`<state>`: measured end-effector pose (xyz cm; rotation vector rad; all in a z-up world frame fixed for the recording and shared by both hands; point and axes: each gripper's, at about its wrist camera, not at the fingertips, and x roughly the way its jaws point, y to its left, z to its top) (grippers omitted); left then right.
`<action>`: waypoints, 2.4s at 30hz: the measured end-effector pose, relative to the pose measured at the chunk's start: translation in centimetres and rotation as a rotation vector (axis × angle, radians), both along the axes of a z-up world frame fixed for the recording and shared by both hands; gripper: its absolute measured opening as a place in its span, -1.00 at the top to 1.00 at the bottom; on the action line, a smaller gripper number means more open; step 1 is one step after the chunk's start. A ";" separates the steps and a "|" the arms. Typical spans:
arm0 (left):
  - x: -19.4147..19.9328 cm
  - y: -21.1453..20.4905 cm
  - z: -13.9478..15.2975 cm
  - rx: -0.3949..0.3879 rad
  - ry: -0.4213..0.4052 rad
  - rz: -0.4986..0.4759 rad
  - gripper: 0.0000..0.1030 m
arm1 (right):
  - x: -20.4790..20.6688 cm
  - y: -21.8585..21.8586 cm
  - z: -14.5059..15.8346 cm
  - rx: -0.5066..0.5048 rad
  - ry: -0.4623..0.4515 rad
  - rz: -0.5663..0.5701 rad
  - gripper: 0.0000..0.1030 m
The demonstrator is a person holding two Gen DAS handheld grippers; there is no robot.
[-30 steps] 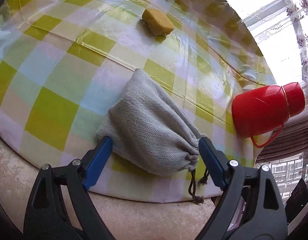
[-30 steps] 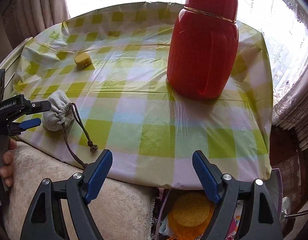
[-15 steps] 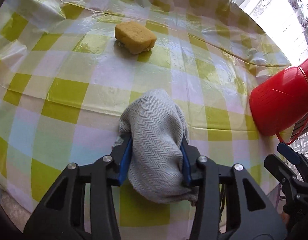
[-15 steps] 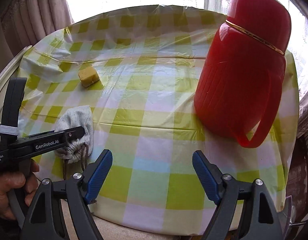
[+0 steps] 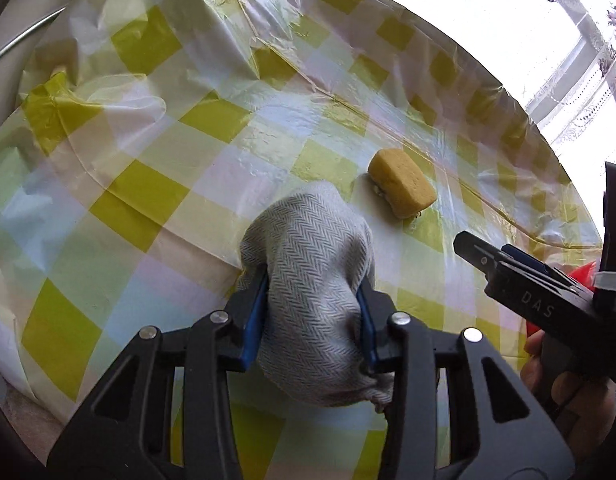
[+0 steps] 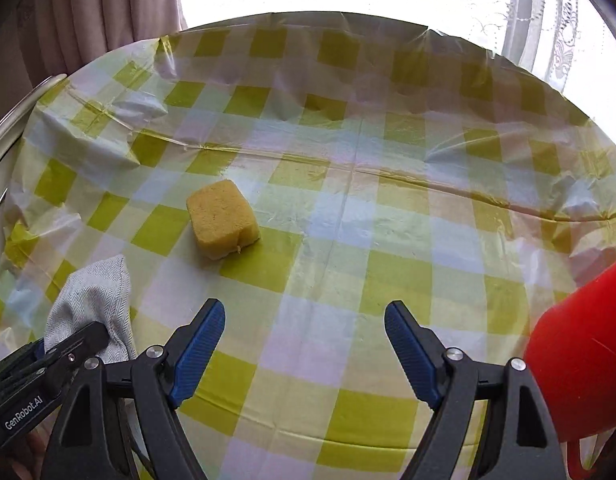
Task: Organize soft objects
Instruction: 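Grasp the grey drawstring bag with the left tool while the right tool grasps the yellow sponge, then carry the grey drawstring bag and yellow sponge over the white box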
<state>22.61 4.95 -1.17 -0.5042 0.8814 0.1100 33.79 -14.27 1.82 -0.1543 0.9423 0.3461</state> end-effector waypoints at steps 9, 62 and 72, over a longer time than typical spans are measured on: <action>-0.1 0.5 -0.3 -0.023 -0.012 0.018 0.16 | 4.0 6.2 -2.2 -0.051 -0.016 0.153 -0.59; -8.8 -14.7 6.4 0.123 -0.118 -0.378 0.16 | -19.3 -14.0 3.3 0.036 -0.039 -0.238 0.07; -12.2 -19.7 7.4 0.123 -0.123 -0.501 0.16 | -23.9 -19.1 4.7 0.025 -0.055 -0.314 0.07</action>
